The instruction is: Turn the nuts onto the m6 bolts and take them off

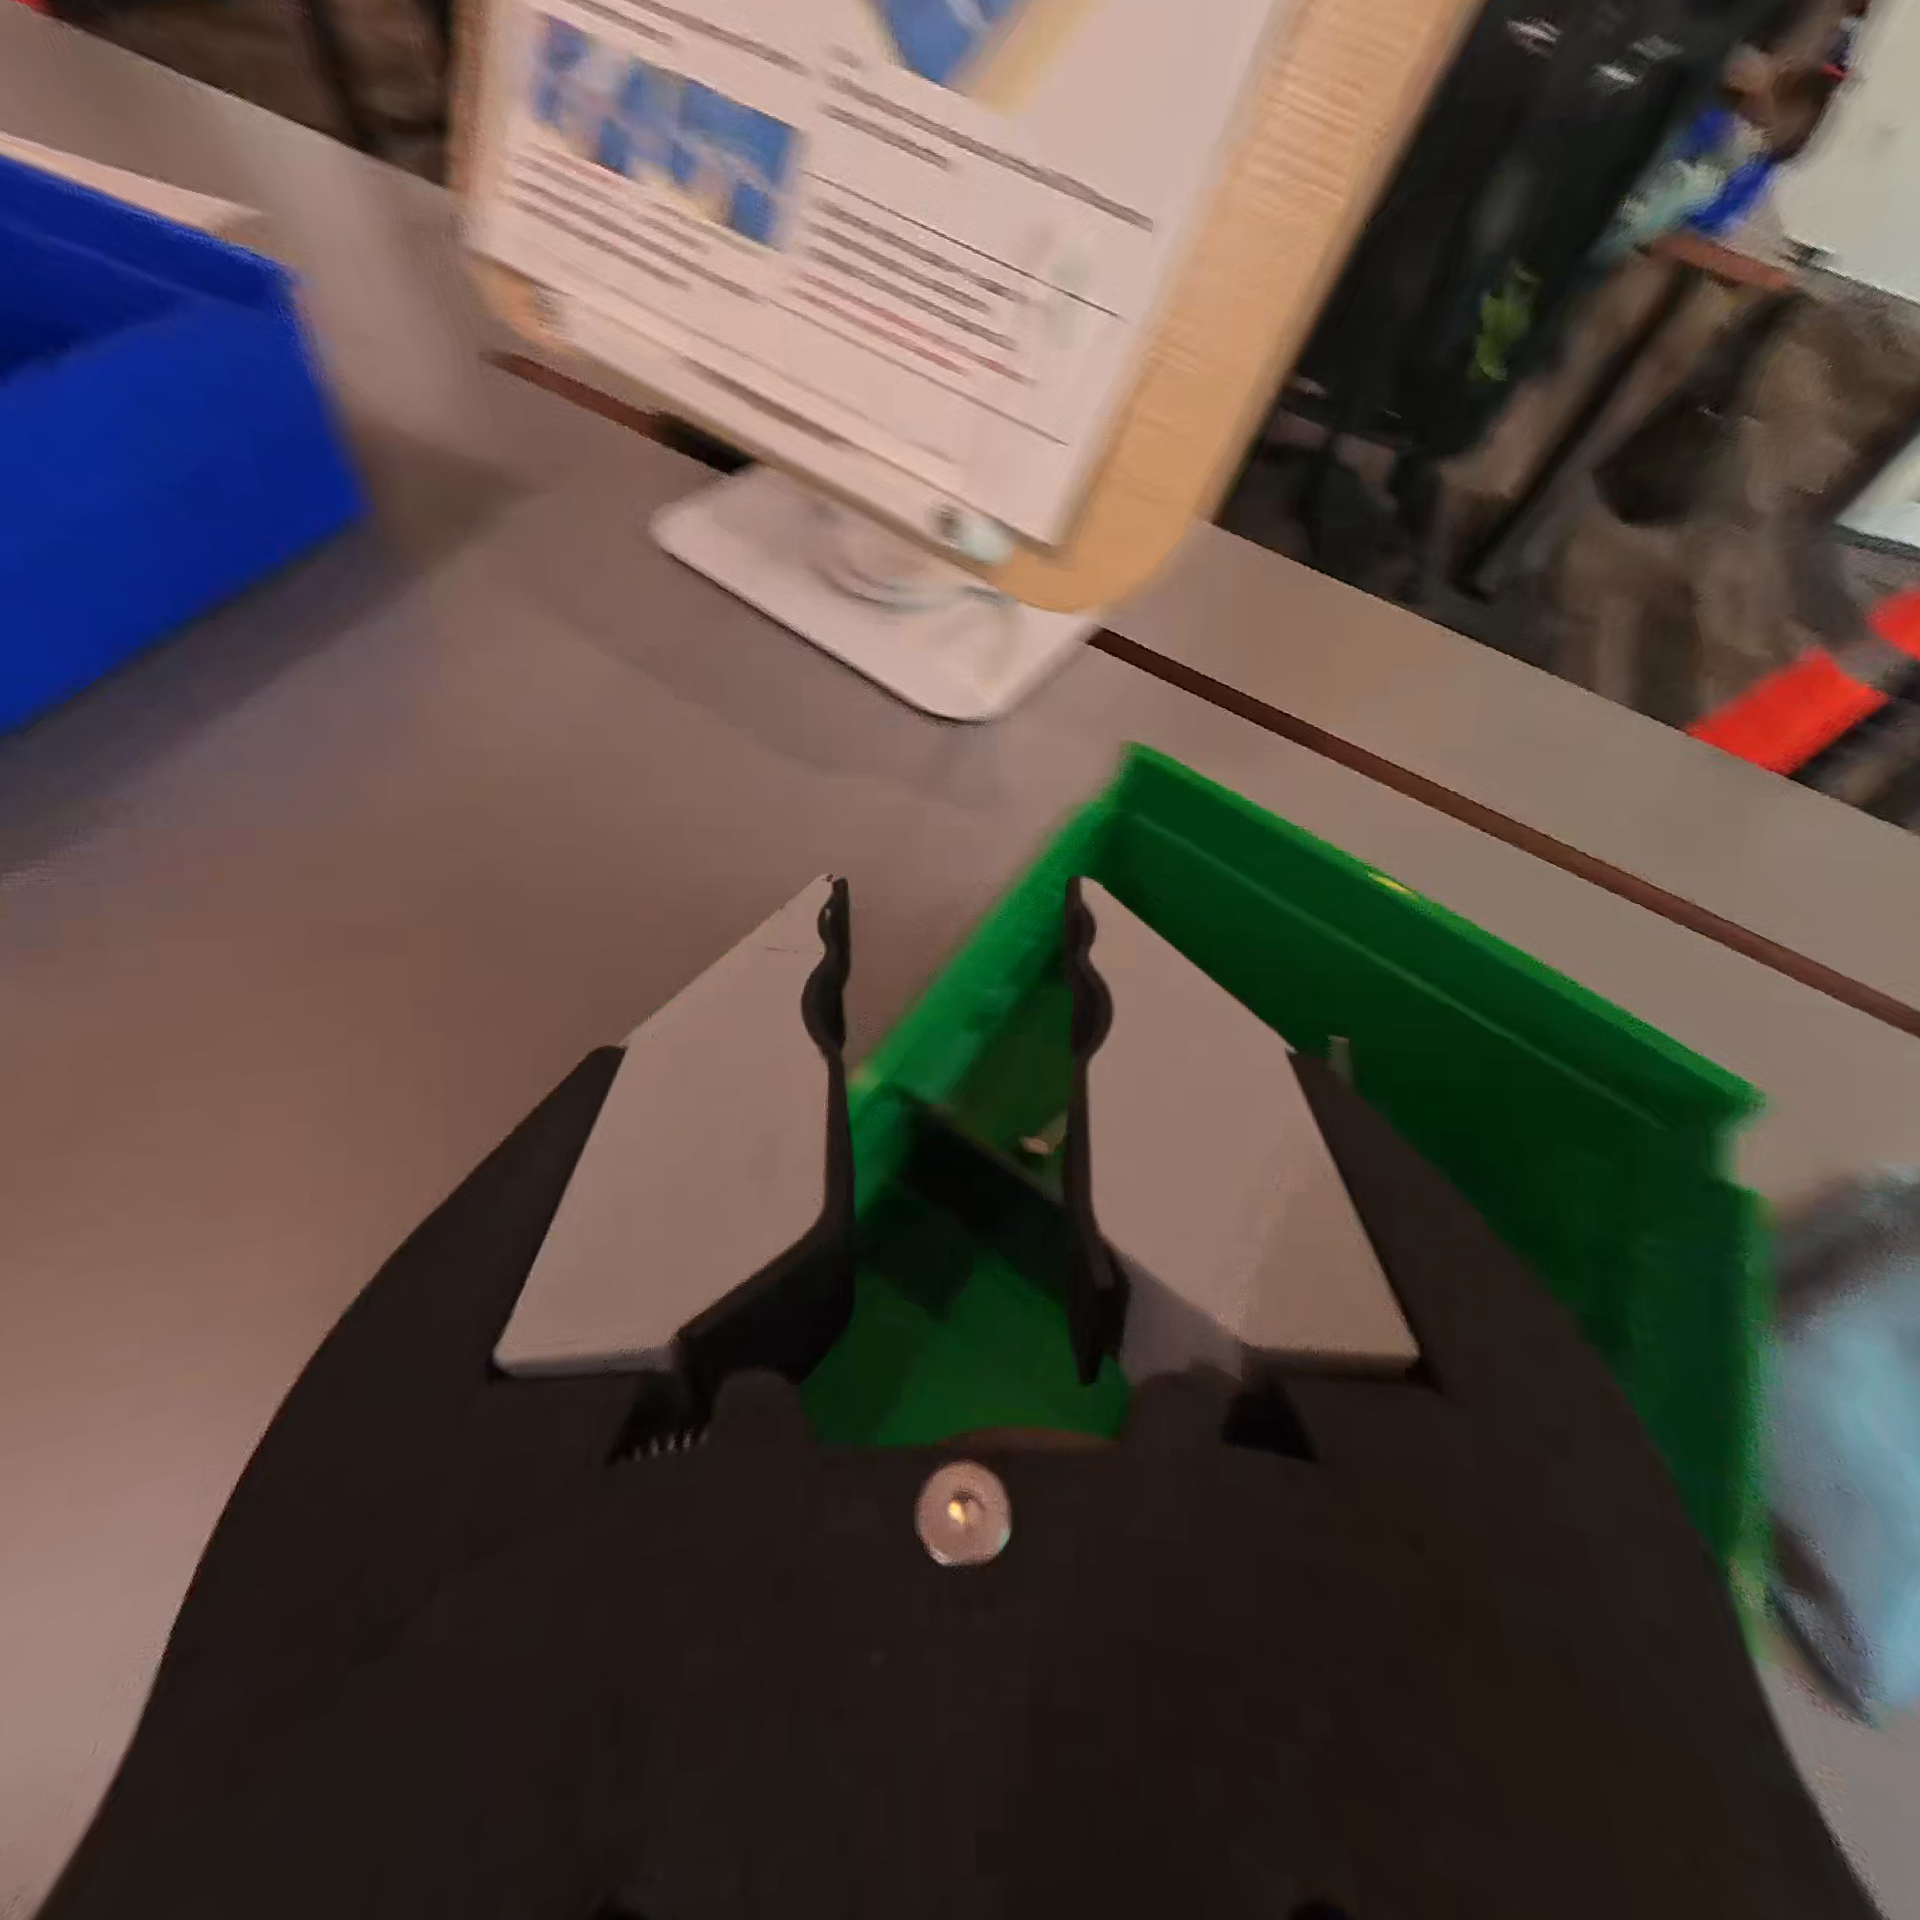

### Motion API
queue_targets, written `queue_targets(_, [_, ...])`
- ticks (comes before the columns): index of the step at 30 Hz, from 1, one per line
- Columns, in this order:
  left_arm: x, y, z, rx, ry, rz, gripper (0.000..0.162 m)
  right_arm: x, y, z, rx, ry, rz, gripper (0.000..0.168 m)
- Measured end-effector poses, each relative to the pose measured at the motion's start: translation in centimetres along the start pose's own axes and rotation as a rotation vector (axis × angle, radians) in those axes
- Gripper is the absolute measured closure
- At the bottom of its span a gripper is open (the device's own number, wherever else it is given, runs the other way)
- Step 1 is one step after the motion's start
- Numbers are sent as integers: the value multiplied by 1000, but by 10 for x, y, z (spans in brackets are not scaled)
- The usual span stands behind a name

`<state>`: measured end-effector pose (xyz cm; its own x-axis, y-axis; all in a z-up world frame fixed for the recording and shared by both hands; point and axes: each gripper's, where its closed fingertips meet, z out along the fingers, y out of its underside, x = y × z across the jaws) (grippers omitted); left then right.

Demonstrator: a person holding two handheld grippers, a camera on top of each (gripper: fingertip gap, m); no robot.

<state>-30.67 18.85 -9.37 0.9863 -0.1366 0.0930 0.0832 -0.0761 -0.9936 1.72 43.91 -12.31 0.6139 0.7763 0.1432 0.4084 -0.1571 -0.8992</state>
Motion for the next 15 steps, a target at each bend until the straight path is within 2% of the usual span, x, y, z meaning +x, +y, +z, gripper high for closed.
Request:
queue_targets(1, [-12, 1, -4, -4, -36, -1, 132, -31, -7, -5, 37, -96, -5, 127])
queue_targets(4, [-42, 14, -11, -65, -131, 15, 128, -120, -15, -25, 101, -396, -29, 121])
queue_targets(6, [-56, 25, -11, -114, -164, 19, 127, -160, -9, -39, 105, -526, -75, 119])
queue_targets(11, [-73, 61, 4, -275, -154, 39, 127, -203, 6, -54, 104, -635, -108, 121])
queue_targets(15, [-88, 73, 19, -420, -105, 71, 127, -226, 20, -52, 99, -690, -115, 123])
